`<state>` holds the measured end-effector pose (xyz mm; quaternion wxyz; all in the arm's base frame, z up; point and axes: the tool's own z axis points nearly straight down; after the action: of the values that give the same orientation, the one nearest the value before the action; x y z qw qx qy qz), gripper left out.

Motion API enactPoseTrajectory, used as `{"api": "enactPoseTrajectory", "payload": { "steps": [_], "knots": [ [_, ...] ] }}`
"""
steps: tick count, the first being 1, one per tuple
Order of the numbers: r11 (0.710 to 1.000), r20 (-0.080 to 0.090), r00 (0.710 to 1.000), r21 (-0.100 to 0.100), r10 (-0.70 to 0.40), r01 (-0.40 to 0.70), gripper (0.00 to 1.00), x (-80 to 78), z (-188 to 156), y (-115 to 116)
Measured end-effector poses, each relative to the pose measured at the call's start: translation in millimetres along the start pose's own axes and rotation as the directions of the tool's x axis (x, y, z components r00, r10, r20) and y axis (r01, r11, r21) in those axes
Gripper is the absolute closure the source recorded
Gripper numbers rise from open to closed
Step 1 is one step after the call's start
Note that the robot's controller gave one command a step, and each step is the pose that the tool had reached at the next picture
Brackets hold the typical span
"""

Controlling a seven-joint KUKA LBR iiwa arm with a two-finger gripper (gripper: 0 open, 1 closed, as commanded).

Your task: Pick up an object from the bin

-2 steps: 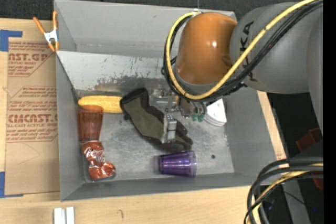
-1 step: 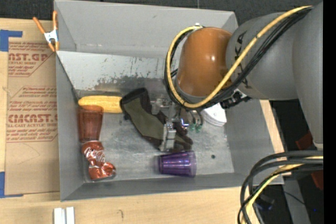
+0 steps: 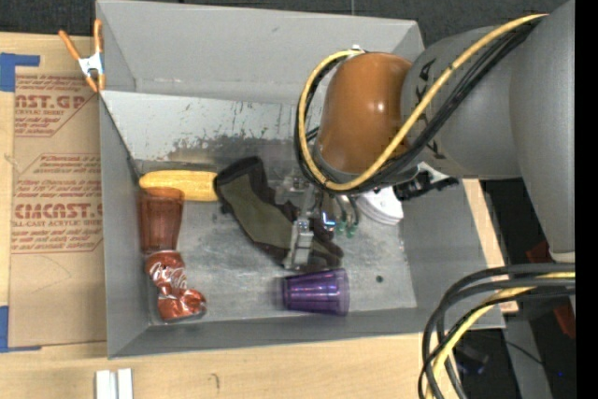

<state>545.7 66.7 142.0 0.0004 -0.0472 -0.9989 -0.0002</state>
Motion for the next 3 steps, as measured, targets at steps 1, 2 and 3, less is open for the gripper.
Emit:
{"api": "enactPoseTrajectory", "payload": {
  "steps": [1,2,3],
  "knots": [
    [0.987,0.003,0.987,0.001,-0.162,0.162,0.0,-1.9,22,-10],
    [0.999,0.009,0.998,-0.002,-0.054,0.054,1.0,-1.0,70,-14],
    [0.999,0.009,0.998,-0.002,-0.055,0.055,1.0,-1.0,70,-14]
  ]
}}
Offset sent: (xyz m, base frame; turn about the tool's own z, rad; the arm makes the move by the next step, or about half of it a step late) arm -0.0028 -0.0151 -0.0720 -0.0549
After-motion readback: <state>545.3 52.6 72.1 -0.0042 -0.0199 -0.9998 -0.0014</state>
